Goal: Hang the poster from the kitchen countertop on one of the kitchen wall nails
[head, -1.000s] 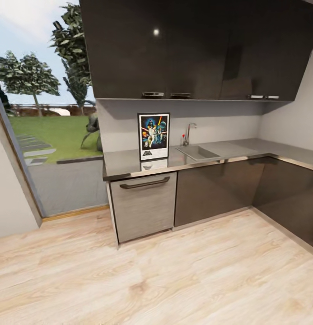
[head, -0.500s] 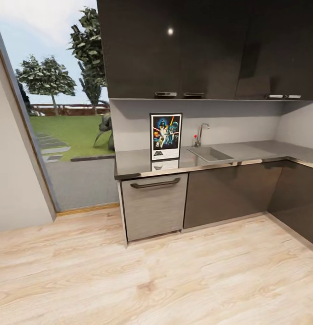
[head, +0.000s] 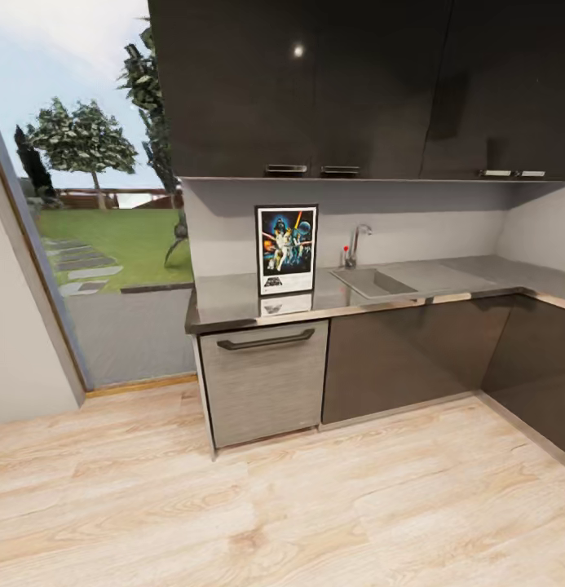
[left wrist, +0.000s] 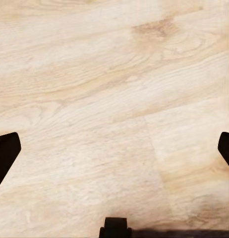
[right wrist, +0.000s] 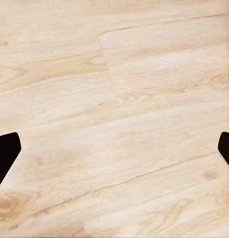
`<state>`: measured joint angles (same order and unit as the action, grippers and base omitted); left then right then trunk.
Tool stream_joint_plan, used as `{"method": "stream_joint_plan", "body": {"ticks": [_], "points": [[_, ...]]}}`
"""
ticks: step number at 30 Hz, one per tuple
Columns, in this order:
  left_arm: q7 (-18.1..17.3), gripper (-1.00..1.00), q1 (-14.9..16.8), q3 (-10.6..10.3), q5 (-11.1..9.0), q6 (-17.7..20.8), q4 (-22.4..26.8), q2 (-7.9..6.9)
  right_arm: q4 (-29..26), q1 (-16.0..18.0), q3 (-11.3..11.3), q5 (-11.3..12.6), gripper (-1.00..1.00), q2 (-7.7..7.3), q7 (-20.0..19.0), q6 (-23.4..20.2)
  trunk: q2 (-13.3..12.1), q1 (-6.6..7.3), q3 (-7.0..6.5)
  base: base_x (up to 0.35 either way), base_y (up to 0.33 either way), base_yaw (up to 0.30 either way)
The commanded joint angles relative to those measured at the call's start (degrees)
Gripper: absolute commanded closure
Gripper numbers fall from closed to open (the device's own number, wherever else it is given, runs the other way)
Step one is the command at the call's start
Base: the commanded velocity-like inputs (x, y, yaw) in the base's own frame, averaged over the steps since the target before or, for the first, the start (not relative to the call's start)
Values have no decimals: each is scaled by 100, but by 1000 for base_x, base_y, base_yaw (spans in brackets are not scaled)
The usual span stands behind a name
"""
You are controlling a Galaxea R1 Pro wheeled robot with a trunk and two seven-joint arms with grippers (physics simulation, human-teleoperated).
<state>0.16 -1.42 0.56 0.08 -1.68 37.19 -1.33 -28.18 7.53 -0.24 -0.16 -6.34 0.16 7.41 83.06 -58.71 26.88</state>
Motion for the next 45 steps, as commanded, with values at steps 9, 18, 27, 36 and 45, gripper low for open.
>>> {"method": "stream_joint_plan", "body": {"ticks": [9, 18, 27, 36, 45], "points": [[2, -100, -2, 11, -5, -10, 7, 1, 5, 3, 0, -2, -100, 1, 2, 24, 2, -2, 5, 123, -96, 0], [-5, -100, -2, 21, -8, -17, 7, -2, 5, 3, 5, -2, -100, 1, 2, 24, 2, -2, 5, 10, 201, 0], [-7, -100, -1, 23, -8, -17, 7, -3, 5, 1, 7, -2, -100, 1, 2, 30, 2, -2, 5, 3, 291, 0], [-7, -100, 0, 23, -8, -16, 7, -2, 5, -5, 14, -8, -100, -1, -4, 40, 2, -2, 5, 69, 296, 0], [-7, -100, 1, 23, -8, -17, 7, -5, 58, -4, 24, -10, -100, 12, -7, 41, 2, -2, 5, 19, 296, 0]]}}
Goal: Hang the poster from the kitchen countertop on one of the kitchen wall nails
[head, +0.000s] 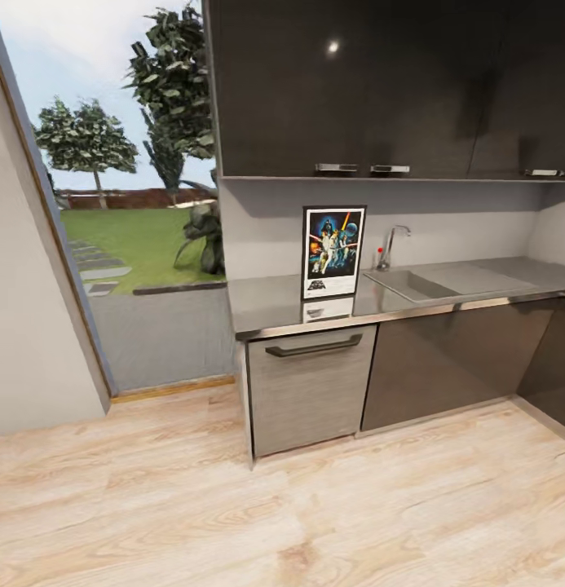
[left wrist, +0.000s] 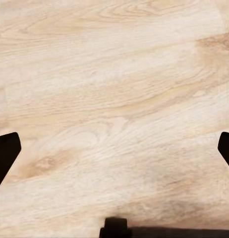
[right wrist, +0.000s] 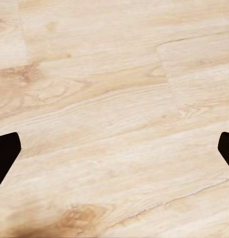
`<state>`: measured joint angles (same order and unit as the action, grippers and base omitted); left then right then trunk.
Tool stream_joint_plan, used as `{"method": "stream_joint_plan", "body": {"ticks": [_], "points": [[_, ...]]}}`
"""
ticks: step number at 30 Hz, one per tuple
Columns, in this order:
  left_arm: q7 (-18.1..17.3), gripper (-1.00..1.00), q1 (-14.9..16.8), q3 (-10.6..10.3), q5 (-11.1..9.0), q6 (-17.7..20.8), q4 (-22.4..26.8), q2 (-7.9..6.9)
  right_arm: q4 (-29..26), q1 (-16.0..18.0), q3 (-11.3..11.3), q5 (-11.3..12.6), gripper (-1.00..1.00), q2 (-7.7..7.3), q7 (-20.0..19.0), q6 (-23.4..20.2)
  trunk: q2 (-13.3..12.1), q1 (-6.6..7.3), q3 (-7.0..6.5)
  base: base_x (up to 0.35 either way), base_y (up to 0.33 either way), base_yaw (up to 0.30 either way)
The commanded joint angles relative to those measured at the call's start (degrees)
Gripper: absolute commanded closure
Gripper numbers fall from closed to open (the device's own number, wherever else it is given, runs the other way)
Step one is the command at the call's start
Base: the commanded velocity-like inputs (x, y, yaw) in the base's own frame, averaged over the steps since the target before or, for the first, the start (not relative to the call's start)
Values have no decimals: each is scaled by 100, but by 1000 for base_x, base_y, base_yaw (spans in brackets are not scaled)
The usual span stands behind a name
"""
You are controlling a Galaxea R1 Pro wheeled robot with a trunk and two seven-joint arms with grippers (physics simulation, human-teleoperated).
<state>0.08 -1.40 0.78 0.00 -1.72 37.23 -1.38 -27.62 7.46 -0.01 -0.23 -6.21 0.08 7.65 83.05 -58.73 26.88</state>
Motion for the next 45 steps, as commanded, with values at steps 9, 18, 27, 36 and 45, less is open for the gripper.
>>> {"method": "stream_joint_plan", "body": {"ticks": [9, 18, 27, 36, 45], "points": [[1, -100, -2, 1, 0, -10, 4, -2, 11, 3, 1, 1, -100, 14, 9, 17, 3, 0, 5, 1, 296, 0], [3, -100, -2, 1, 0, -11, 8, -3, 11, 6, 1, 6, -100, 15, 9, 17, 3, 0, 5, 0, 272, -3], [2, -100, -1, 1, 2, -12, 7, -3, 11, 4, 1, 6, -100, 15, 9, 17, 3, 0, -8, 0, 60, -186], [1, -100, 0, 8, 1, -12, 5, -3, 11, 3, 1, 6, -100, 15, 9, 17, 3, 0, -32, 54, 82, -286], [1, -100, 0, 10, 2, -12, 3, -3, 11, 2, 1, 6, -100, 15, 9, 17, 3, 0, -60, 173, 223, -297]]}}
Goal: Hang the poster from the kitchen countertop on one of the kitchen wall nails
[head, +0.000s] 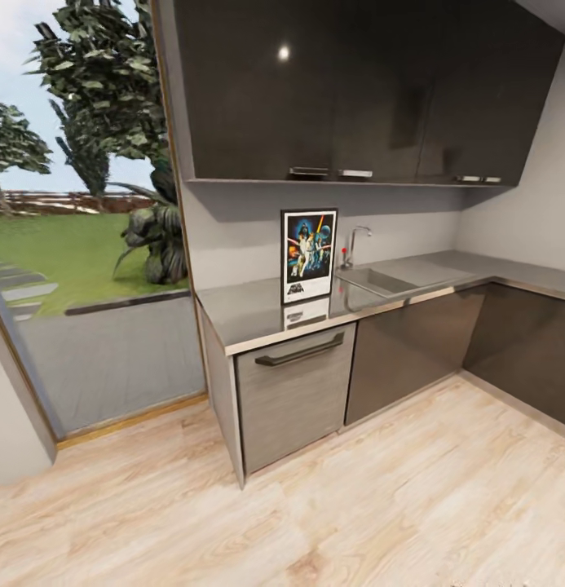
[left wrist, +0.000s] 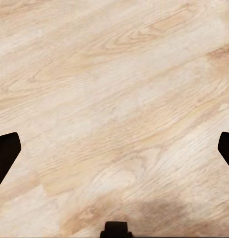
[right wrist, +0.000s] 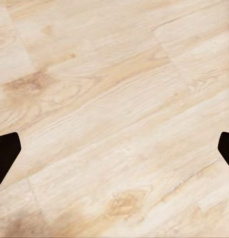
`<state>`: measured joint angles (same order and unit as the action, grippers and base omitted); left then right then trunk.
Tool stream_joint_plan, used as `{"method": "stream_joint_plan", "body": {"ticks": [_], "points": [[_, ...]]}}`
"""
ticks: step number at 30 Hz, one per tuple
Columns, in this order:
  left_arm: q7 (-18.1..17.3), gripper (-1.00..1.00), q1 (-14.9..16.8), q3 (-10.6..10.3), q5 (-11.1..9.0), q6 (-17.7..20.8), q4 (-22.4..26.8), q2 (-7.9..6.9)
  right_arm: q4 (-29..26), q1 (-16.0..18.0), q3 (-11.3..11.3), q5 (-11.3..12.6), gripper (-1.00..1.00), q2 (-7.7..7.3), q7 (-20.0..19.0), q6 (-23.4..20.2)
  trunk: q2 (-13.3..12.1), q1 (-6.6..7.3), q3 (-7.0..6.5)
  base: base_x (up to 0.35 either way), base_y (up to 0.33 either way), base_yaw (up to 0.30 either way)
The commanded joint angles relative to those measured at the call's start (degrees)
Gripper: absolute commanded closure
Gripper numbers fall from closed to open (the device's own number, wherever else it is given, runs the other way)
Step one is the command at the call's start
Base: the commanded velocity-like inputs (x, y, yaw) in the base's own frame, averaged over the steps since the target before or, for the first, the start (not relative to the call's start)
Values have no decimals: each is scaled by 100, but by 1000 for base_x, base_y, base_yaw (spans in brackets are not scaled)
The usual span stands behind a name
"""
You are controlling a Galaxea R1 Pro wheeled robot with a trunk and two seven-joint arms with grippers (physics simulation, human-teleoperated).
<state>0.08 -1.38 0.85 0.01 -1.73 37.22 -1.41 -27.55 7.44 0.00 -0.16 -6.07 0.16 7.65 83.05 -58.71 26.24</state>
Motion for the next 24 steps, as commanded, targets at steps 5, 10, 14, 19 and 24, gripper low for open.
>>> {"method": "stream_joint_plan", "body": {"ticks": [5, 10, 14, 19, 24], "points": [[1, -100, -2, 3, 0, -11, 5, 0, 4, 6, 0, -1, -100, 0, 2, 18, 2, -2, -12, 192, 244, -298], [1, -100, -3, 25, -1, -11, 5, 0, 4, 6, 0, -1, -100, 0, 2, 18, 2, -2, -29, 203, 269, -298], [-7, -100, -3, 36, -1, -11, 5, 0, 4, 5, 0, -1, -100, 6, 5, 23, 2, -2, -43, 132, 305, -288], [-8, -100, -4, 38, 0, -11, 5, 0, 4, 6, 0, -1, -100, 3, 9, 25, 2, -2, -54, 38, 312, -157], [-8, -100, -3, 38, 2, -11, 5, 0, 10, 9, -12, -1, -100, -11, 10, 26, 2, -2, -56, 10, 313, -40]]}}
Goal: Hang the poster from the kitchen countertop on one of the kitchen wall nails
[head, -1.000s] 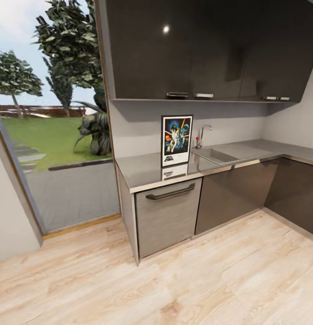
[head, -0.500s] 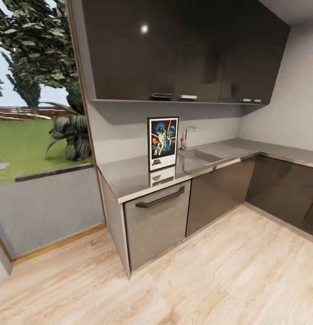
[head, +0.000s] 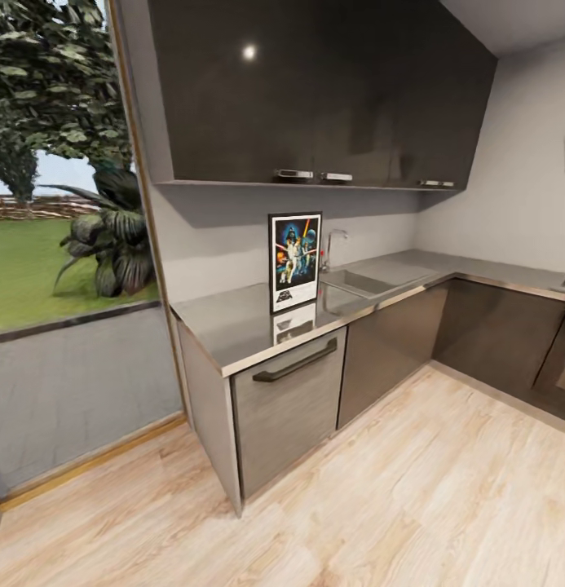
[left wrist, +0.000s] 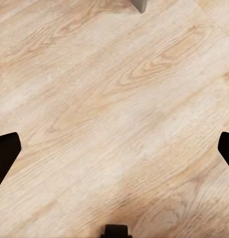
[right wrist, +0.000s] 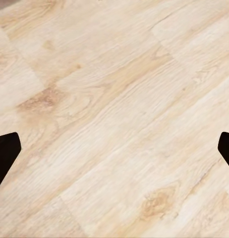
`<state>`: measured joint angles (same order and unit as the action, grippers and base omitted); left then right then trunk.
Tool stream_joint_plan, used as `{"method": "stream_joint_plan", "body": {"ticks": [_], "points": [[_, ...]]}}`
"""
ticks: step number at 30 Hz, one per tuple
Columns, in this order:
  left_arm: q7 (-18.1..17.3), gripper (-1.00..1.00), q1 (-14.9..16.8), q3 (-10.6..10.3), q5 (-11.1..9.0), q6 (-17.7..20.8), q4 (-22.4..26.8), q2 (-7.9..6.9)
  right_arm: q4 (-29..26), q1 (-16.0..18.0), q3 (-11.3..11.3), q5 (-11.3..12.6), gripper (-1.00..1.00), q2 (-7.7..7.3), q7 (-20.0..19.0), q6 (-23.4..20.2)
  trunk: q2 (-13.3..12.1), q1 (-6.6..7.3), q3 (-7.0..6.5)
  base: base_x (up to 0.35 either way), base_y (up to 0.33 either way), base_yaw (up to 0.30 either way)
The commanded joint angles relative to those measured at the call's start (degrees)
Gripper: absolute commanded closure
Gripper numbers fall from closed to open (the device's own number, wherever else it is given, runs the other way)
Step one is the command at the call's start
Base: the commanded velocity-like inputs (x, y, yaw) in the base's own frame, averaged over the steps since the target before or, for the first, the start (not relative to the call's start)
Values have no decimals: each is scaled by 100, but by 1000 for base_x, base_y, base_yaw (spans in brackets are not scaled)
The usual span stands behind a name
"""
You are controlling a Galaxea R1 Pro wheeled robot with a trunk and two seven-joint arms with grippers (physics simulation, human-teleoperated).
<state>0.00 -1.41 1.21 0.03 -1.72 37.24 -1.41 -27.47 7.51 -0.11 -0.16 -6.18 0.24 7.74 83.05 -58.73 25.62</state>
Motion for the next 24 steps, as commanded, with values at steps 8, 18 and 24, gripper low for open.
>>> {"method": "stream_joint_plan", "body": {"ticks": [8, 18, 24], "points": [[0, -100, 0, 8, 3, -13, 5, -6, 12, 0, -6, -2, -100, -6, 3, 17, 3, 0, 4, 1, 314, -5], [0, -100, 0, 5, 0, -13, 7, -8, 12, 2, -6, 0, -100, -6, 3, 17, 3, 0, 4, 75, 312, 0], [0, -100, 0, 24, 0, -13, 9, -8, 8, 3, -14, 6, -100, -6, 3, 17, 3, 0, 4, 215, 297, 0]]}}
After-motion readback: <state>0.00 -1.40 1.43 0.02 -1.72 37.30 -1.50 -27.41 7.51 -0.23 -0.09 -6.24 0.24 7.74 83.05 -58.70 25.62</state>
